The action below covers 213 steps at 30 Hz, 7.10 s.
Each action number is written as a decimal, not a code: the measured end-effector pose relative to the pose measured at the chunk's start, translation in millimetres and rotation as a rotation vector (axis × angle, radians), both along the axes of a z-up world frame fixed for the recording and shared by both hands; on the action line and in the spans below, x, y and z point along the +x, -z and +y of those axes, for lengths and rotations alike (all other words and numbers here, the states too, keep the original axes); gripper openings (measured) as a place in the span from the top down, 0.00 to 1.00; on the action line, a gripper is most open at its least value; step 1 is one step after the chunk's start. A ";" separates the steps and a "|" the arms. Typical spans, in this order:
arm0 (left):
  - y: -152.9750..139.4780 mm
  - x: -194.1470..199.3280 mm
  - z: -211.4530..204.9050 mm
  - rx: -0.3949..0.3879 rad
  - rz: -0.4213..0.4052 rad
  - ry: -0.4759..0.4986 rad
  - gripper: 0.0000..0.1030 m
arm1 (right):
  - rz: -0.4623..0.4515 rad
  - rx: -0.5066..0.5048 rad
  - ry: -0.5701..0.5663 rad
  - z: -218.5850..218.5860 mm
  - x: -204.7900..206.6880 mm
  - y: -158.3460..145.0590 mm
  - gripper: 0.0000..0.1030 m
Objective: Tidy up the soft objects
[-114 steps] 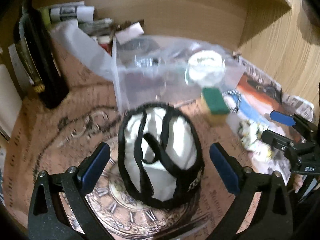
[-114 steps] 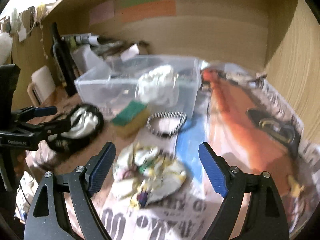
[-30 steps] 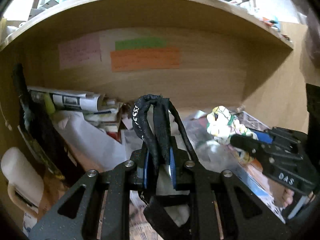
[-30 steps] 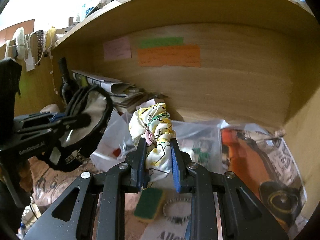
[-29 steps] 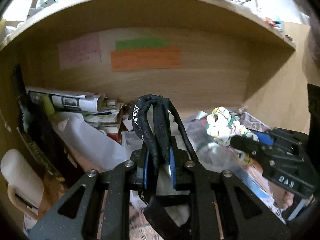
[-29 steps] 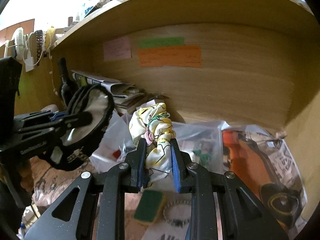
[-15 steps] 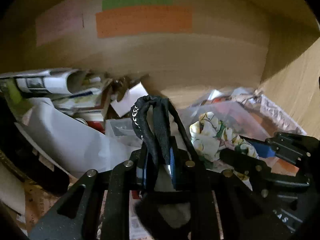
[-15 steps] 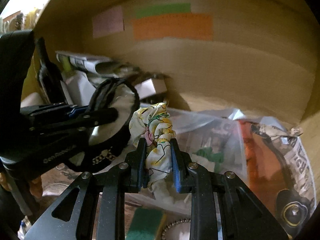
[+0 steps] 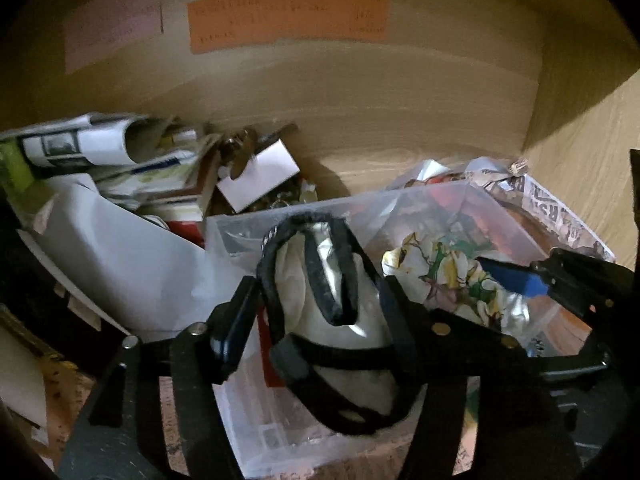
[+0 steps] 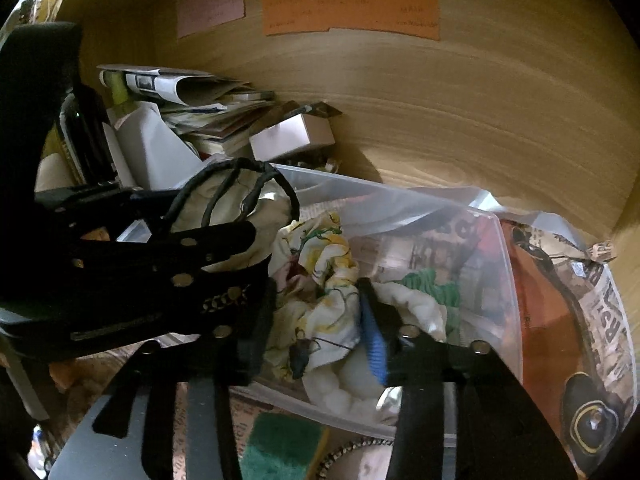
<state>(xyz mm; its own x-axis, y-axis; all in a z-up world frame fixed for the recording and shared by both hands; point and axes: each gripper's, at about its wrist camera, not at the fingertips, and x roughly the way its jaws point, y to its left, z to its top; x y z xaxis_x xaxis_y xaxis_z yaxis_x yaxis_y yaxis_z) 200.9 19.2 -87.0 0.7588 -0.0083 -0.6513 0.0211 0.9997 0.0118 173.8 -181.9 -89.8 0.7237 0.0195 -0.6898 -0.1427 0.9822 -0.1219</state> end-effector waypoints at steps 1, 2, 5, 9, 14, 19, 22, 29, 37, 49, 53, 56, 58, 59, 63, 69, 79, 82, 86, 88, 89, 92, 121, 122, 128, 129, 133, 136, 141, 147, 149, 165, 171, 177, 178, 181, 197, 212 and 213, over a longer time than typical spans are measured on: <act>-3.9 -4.1 0.6 -0.002 -0.010 0.001 0.36 | -0.006 -0.004 0.000 0.0 -0.6 -0.9 0.52; -8.0 -8.2 1.1 -0.005 -0.021 0.002 0.35 | -0.017 -0.009 0.003 -0.1 -2.8 -3.6 0.48; -22.7 -23.4 1.8 -0.009 -0.063 0.003 0.30 | -0.055 -0.014 0.010 -0.4 -10.9 -14.3 0.41; -40.2 -43.8 0.3 -0.011 -0.115 0.017 0.22 | -0.119 -0.021 0.021 -2.7 -29.1 -32.9 0.37; -51.7 -71.3 -9.2 -0.016 -0.163 0.041 0.10 | -0.191 -0.030 0.045 -13.8 -60.9 -53.1 0.27; -43.2 -87.1 -23.9 -0.052 -0.141 0.092 0.06 | -0.210 -0.050 0.061 -24.5 -88.0 -56.5 0.26; -26.8 -88.8 -40.3 -0.058 -0.096 0.126 0.06 | -0.196 -0.063 0.072 -31.1 -101.8 -50.4 0.26; 12.0 -72.7 -68.4 -0.080 0.021 0.171 0.07 | -0.115 -0.041 0.098 -49.5 -118.2 -22.3 0.26; 52.8 -41.8 -86.9 -0.147 0.176 0.193 0.37 | -0.021 0.016 0.127 -71.0 -122.7 7.6 0.26; 51.9 -60.9 -67.1 -0.194 0.164 0.183 0.59 | 0.081 0.001 0.022 -50.0 -98.3 25.2 0.26; 44.9 -73.5 -57.4 -0.194 0.137 0.172 0.59 | 0.143 -0.036 -0.009 -39.7 -82.3 36.5 0.26; 41.5 -81.2 -54.0 -0.189 0.120 0.172 0.59 | 0.186 -0.032 0.002 -43.0 -73.1 44.6 0.26; 39.4 -85.6 -53.0 -0.186 0.110 0.175 0.59 | 0.186 -0.020 0.006 -46.2 -72.9 45.2 0.33; 38.2 -87.0 -53.0 -0.187 0.107 0.180 0.59 | 0.180 -0.015 0.008 -47.4 -74.0 44.2 0.43; 29.0 -94.3 -54.0 -0.186 0.083 0.190 0.59 | 0.170 -0.018 0.017 -47.8 -75.6 43.1 0.61; 6.0 -105.3 -50.3 -0.183 0.020 0.184 0.59 | 0.139 -0.025 0.014 -45.0 -85.6 34.8 0.73; -32.6 -99.7 -32.6 -0.170 -0.082 0.141 0.59 | -0.006 -0.034 -0.017 -32.7 -110.7 -12.6 0.73; -39.2 -90.5 -27.6 -0.158 -0.101 0.117 0.59 | -0.055 -0.038 -0.029 -31.4 -107.8 -27.2 0.73; -41.8 -73.3 -20.7 -0.150 -0.099 0.092 0.59 | -0.108 -0.048 -0.040 -27.1 -93.4 -43.2 0.73; -41.0 -60.8 -17.6 -0.141 -0.091 0.078 0.59 | -0.123 -0.052 -0.041 -24.7 -84.2 -47.7 0.73; -39.6 -56.7 -16.7 -0.141 -0.086 0.077 0.59 | -0.127 -0.054 -0.040 -24.3 -75.8 -49.3 0.73; -34.0 -39.3 -12.6 -0.139 -0.063 0.066 0.59 | -0.126 -0.062 -0.029 -24.4 -53.7 -48.9 0.73; -37.4 -49.4 -15.0 -0.113 -0.106 0.072 0.39 | -0.038 -0.056 0.003 -43.9 -30.8 -31.2 0.38; -43.3 -55.2 -15.6 -0.109 -0.127 0.070 0.39 | -0.058 -0.049 0.001 -43.7 -35.5 -36.4 0.38; -78.5 -94.9 -16.8 -0.098 -0.261 0.037 0.34 | -0.214 0.000 -0.007 -35.6 -75.9 -79.9 0.35; -83.0 -100.0 -16.8 -0.099 -0.276 0.034 0.33 | -0.238 0.004 -0.007 -33.0 -82.0 -85.5 0.35; -99.9 -123.0 -17.1 -0.094 -0.340 0.023 0.29 | -0.332 0.022 -0.014 -24.2 -107.4 -106.6 0.29; -109.0 -138.5 -17.8 -0.075 -0.396 0.006 0.18 | -0.378 0.029 -0.016 -19.6 -119.7 -113.8 0.25; -116.7 -160.2 -18.4 -0.061 -0.451 -0.005 0.10 | -0.421 0.050 -0.020 -16.2 -135.1 -117.5 0.17; -118.4 -172.9 -20.9 -0.046 -0.478 -0.013 0.02 | -0.440 0.061 -0.017 -11.8 -145.9 -114.9 0.07; -118.3 -175.0 -22.3 -0.045 -0.478 -0.012 0.02 | -0.454 0.066 -0.012 -11.8 -150.5 -115.5 0.01; -111.6 -172.7 -21.9 -0.035 -0.463 -0.005 0.00 | -0.466 0.076 0.001 -9.1 -158.1 -112.8 0.00; -110.0 -171.7 -20.4 -0.041 -0.458 -0.004 0.00 | -0.467 0.081 0.000 -8.7 -158.6 -112.6 0.00; -108.1 -171.5 -21.7 -0.040 -0.453 -0.002 0.00 | -0.464 0.082 -0.001 -8.7 -158.5 -111.8 0.00; -107.9 -171.5 -21.7 -0.040 -0.453 -0.001 0.00 | -0.464 0.082 -0.002 -8.8 -158.3 -111.7 0.00; -108.1 -171.7 -22.5 -0.040 -0.454 -0.004 0.00 | -0.465 0.082 -0.002 -8.3 -158.8 -111.9 0.00; -107.9 -171.6 -23.2 -0.038 -0.453 -0.007 0.00 | -0.468 0.083 -0.005 -7.1 -160.8 -111.9 0.00; -107.4 -170.9 -24.6 -0.046 -0.449 0.008 0.00 | -0.468 0.083 -0.009 -8.0 -161.1 -112.1 0.00; -107.0 -170.9 -25.2 -0.046 -0.448 0.010 0.00 | -0.469 0.083 -0.009 -8.4 -161.0 -112.0 0.00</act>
